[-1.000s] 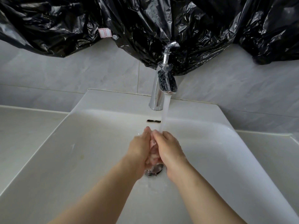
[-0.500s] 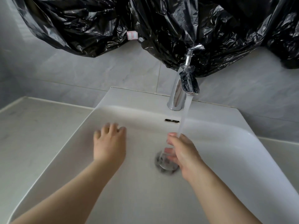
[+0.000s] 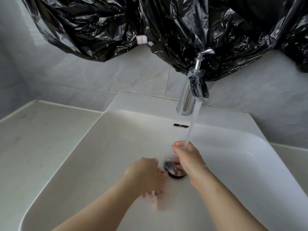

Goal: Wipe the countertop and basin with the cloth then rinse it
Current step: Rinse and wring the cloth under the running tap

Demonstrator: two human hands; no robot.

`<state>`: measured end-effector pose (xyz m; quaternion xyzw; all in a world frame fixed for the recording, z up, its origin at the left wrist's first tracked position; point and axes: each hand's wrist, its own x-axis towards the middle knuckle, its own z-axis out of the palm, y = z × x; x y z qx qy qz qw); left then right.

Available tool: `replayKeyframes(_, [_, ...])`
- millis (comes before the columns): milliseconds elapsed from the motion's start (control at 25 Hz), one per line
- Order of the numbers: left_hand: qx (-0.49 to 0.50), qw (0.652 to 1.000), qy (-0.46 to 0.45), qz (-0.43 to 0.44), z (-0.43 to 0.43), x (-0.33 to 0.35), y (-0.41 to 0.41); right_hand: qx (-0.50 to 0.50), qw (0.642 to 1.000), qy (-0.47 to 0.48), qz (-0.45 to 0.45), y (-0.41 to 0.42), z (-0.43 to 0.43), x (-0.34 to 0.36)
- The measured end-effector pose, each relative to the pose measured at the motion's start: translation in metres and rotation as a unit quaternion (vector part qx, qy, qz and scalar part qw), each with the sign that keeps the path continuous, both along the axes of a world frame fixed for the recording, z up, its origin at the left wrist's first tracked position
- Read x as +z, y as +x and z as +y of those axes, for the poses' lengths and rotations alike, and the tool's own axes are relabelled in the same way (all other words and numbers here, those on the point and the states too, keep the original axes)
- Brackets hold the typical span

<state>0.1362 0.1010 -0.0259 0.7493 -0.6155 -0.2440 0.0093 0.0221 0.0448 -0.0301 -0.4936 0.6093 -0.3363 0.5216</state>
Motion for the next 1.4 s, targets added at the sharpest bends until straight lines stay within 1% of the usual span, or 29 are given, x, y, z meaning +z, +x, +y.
replayKeyframes(40, [0.032, 0.997, -0.019, 0.069, -0.005, 0.003, -0.006, -0.008, 1.0, -0.003, -0.002, -0.001, -0.002, -0.001])
replayKeyframes(80, [0.078, 0.983, -0.055, 0.158, -0.012, 0.005, -0.01, -0.017, 1.0, 0.002, -0.002, -0.003, -0.004, 0.001])
replayKeyframes(120, [0.124, 0.952, -0.087, 0.268, -0.022, 0.006, -0.014, -0.023, 1.0, 0.004, -0.015, -0.005, -0.006, 0.001])
replayKeyframes(160, [0.155, 0.905, -0.103, 0.384, -0.031, 0.008, -0.018, -0.03, 0.999, 0.006, -0.035, -0.006, -0.007, 0.003])
replayKeyframes(200, [0.161, 0.849, -0.101, 0.494, -0.037, 0.012, -0.022, -0.037, 0.997, 0.0, -0.067, -0.009, -0.009, 0.005])
replayKeyframes(240, [0.154, 0.793, -0.088, 0.584, -0.04, 0.013, -0.029, -0.047, 0.994, -0.005, -0.095, -0.012, -0.01, 0.009])
replayKeyframes(280, [0.15, 0.747, -0.072, 0.643, -0.044, 0.01, -0.034, -0.062, 0.992, -0.021, -0.108, -0.016, -0.012, 0.009])
replayKeyframes(320, [0.154, 0.725, -0.061, 0.669, -0.046, 0.009, -0.039, -0.084, 0.99, -0.036, -0.105, -0.021, -0.015, 0.01])
replayKeyframes(360, [0.171, 0.722, -0.062, 0.668, -0.048, 0.005, -0.042, -0.109, 0.989, -0.049, -0.092, -0.024, -0.017, 0.01])
replayKeyframes(400, [0.204, 0.728, -0.063, 0.652, -0.049, 0.002, -0.045, -0.132, 0.987, -0.06, -0.074, -0.026, -0.018, 0.011])
replayKeyframes(440, [0.244, 0.717, -0.054, 0.65, -0.05, 0.002, -0.045, -0.145, 0.985, -0.072, -0.064, -0.027, -0.016, 0.013])
replayKeyframes(480, [0.285, 0.681, -0.034, 0.674, -0.051, 0.004, -0.042, -0.142, 0.985, -0.085, -0.057, -0.025, -0.014, 0.015])
replayKeyframes(520, [0.31, 0.625, -0.011, 0.717, -0.051, 0.008, -0.039, -0.123, 0.985, -0.103, -0.06, -0.02, -0.01, 0.016])
replayKeyframes(560, [0.311, 0.588, 0.002, 0.747, -0.051, 0.011, -0.036, -0.08, 0.987, -0.125, -0.057, -0.013, -0.003, 0.018])
replayKeyframes(600, [0.298, 0.576, 0.01, 0.761, -0.049, 0.013, -0.035, -0.022, 0.988, -0.152, -0.027, -0.006, 0.003, 0.017])
replayKeyframes(640, [0.283, 0.589, 0.012, 0.757, -0.048, 0.012, -0.036, 0.025, 0.983, -0.179, 0.033, 0.0, 0.007, 0.015])
replayKeyframes(680, [0.273, 0.61, 0.01, 0.743, -0.045, 0.011, -0.04, 0.047, 0.975, -0.195, 0.097, 0.003, 0.008, 0.013])
replayKeyframes(720, [0.27, 0.63, 0.01, 0.728, -0.044, 0.011, -0.045, 0.037, 0.971, -0.2, 0.127, 0.003, 0.007, 0.011])
replayKeyframes(800, [0.262, 0.671, 0.008, 0.694, -0.044, 0.011, -0.052, -0.006, 0.981, -0.17, 0.09, 0.0, 0.002, 0.01])
replayKeyframes(880, [0.232, 0.726, -0.01, 0.647, -0.046, 0.008, -0.052, -0.056, 0.991, -0.112, 0.041, -0.003, -0.005, 0.009])
replayKeyframes(920, [0.219, 0.743, -0.023, 0.632, -0.048, 0.007, -0.051, -0.086, 0.993, -0.076, 0.02, -0.005, -0.009, 0.008])
replayKeyframes(1000, [0.169, 0.748, -0.048, 0.64, -0.051, 0.0, -0.045, -0.135, 0.99, -0.016, -0.039, -0.013, -0.017, 0.008])
replayKeyframes(1080, [0.083, 0.736, -0.064, 0.668, -0.051, 0.001, -0.04, -0.136, 0.988, -0.008, -0.074, -0.025, -0.021, 0.011])
replayKeyframes(1120, [0.067, 0.732, -0.076, 0.673, -0.051, 0.001, -0.038, -0.119, 0.988, -0.016, -0.101, -0.03, -0.021, 0.014])
replayKeyframes(1160, [0.088, 0.732, -0.09, 0.67, -0.053, 0.001, -0.037, -0.094, 0.987, -0.017, -0.132, -0.032, -0.019, 0.018])
replayKeyframes(1240, [0.197, 0.753, -0.107, 0.618, -0.058, 0.002, -0.037, -0.073, 0.984, 0.005, -0.161, -0.029, -0.013, 0.025])
replayKeyframes(1320, [0.281, 0.797, -0.129, 0.518, -0.062, 0.001, -0.033, -0.117, 0.988, -0.01, -0.103, -0.024, -0.014, 0.024])
replayKeyframes(1360, [0.291, 0.818, -0.143, 0.476, -0.063, -0.001, -0.03, -0.143, 0.986, -0.041, -0.075, -0.024, -0.015, 0.022])
replayKeyframes(1400, [0.283, 0.828, -0.153, 0.459, -0.065, -0.003, -0.027, -0.159, 0.982, -0.074, -0.064, -0.024, -0.015, 0.023])
